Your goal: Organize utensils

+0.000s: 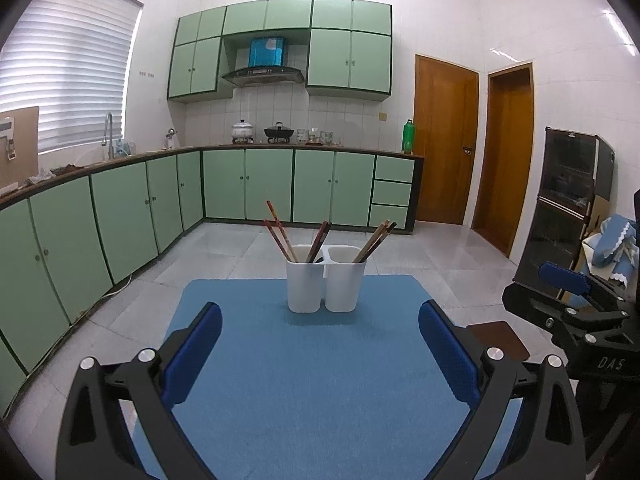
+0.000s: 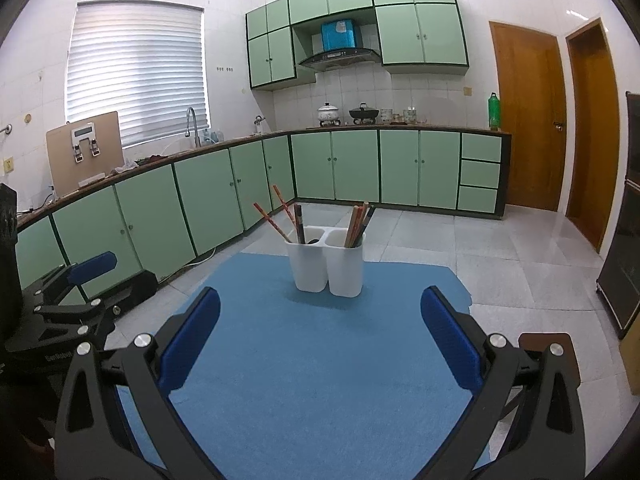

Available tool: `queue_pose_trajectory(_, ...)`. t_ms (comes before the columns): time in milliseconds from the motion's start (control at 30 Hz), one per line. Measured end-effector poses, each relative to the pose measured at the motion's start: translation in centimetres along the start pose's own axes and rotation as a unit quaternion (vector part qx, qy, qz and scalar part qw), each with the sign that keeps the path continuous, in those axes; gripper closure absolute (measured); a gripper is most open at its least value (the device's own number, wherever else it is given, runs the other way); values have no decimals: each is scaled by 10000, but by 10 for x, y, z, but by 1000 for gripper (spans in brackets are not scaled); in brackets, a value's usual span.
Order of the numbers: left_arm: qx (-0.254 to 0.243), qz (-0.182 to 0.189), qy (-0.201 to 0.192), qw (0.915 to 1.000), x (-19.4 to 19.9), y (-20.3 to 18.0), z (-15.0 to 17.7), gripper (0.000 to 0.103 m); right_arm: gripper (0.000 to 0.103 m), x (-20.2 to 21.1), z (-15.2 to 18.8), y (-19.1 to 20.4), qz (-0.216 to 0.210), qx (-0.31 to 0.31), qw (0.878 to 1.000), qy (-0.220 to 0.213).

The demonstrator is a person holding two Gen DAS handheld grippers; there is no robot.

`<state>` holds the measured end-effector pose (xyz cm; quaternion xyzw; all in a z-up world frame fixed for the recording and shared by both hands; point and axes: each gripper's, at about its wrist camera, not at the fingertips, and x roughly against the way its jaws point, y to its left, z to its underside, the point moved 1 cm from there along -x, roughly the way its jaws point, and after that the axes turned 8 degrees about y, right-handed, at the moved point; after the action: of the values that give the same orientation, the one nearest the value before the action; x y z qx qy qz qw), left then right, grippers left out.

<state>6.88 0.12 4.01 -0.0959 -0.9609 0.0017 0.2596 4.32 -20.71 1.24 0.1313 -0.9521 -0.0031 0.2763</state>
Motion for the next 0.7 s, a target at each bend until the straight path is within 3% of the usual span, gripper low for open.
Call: queue_pose_trajectory(700,-43,-37,-132,9999,10,2,4,6,6,2,2,5,32,52,10000,-43)
